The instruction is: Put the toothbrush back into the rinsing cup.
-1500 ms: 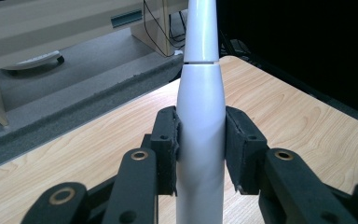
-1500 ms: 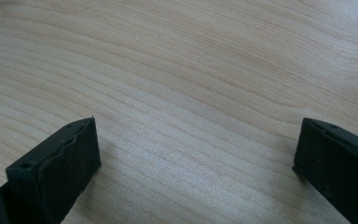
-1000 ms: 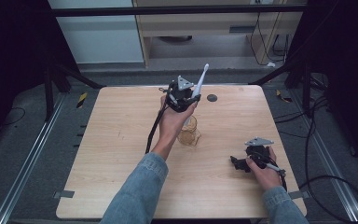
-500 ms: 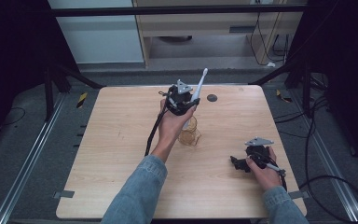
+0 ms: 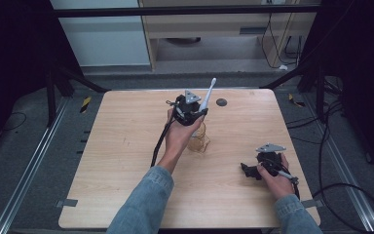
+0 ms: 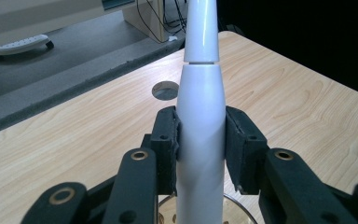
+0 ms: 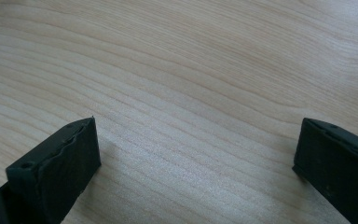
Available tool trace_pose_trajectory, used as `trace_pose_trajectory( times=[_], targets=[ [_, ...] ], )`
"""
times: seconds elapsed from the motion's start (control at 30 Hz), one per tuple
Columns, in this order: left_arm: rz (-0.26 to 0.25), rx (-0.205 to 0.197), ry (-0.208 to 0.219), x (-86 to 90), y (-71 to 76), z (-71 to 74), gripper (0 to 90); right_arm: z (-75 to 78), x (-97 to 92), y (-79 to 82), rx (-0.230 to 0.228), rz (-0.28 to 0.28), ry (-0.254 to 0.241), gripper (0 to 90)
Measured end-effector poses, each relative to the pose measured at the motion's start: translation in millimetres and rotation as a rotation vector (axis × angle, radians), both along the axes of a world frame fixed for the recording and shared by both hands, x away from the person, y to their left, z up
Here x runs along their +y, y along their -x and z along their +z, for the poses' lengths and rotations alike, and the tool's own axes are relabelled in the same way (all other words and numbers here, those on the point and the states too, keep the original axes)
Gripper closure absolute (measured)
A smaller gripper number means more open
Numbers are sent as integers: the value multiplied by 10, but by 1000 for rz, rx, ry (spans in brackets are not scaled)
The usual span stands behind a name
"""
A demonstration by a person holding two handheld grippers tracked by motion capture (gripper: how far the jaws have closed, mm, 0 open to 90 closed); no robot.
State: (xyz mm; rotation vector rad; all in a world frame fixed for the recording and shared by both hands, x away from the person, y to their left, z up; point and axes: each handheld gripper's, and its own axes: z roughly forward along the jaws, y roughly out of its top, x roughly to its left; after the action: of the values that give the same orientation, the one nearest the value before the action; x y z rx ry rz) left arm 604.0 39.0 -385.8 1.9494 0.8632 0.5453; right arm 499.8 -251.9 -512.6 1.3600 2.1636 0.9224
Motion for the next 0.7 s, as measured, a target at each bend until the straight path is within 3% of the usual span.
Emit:
trace_pose_trajectory(
  times=[0.7],
  targets=[
    [0,19,-4,19,37,-124,666,0,1,0,0,-1,0,3]
  ],
)
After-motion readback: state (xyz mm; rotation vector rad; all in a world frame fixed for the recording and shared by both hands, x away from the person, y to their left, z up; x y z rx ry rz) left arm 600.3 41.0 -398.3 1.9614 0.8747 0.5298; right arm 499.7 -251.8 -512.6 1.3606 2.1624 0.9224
